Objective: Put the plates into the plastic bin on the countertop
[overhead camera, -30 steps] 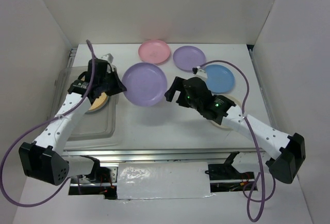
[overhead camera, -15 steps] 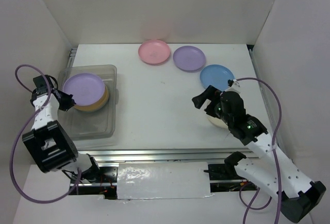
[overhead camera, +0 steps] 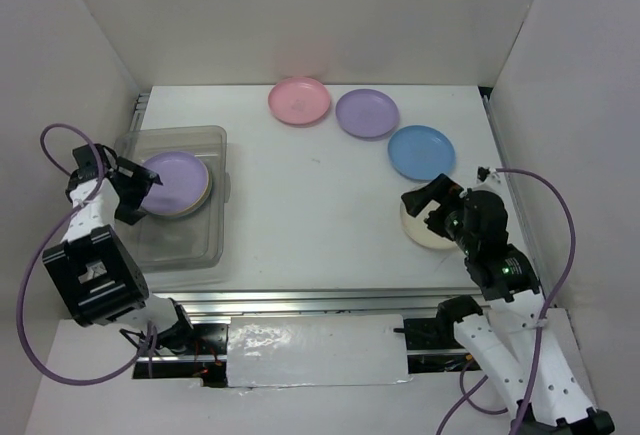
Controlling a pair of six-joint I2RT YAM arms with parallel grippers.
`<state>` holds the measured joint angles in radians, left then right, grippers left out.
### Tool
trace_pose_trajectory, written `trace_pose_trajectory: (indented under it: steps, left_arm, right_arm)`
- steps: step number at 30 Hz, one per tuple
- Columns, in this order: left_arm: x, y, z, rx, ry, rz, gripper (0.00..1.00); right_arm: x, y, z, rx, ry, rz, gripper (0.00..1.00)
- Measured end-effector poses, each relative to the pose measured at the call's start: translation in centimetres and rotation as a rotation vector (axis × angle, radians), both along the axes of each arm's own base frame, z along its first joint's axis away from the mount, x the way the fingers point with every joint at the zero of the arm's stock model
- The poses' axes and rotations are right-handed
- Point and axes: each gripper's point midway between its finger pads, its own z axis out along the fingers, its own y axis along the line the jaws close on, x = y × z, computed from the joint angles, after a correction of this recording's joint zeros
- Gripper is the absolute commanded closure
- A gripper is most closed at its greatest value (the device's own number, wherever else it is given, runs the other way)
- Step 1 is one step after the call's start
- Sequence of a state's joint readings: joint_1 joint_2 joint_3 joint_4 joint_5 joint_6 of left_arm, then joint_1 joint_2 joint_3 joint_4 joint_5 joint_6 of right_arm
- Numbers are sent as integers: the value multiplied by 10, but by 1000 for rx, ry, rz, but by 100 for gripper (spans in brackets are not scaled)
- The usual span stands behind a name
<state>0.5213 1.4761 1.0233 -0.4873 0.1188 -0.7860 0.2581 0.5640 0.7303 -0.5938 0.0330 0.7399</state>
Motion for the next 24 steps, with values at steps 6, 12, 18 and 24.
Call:
trace_pose_trajectory:
  steps: [6, 12, 18, 24]
  left_arm:
    - [-11, -24, 56, 145, -78, -67, 1]
    - [-22, -61, 125, 285, -245, -215, 1]
    - [-26, -95, 127, 306, -227, -397, 1]
    - [-23, -131, 114, 289, -191, -561, 1]
  right_arm:
    - [16, -51, -52, -9, 157, -233, 0]
    - [-4, -102, -136, 7, 408, -470, 0]
    - [-5, -125, -138, 11, 407, -578, 0]
    - [0, -130, -173, 29, 550, -601, 5]
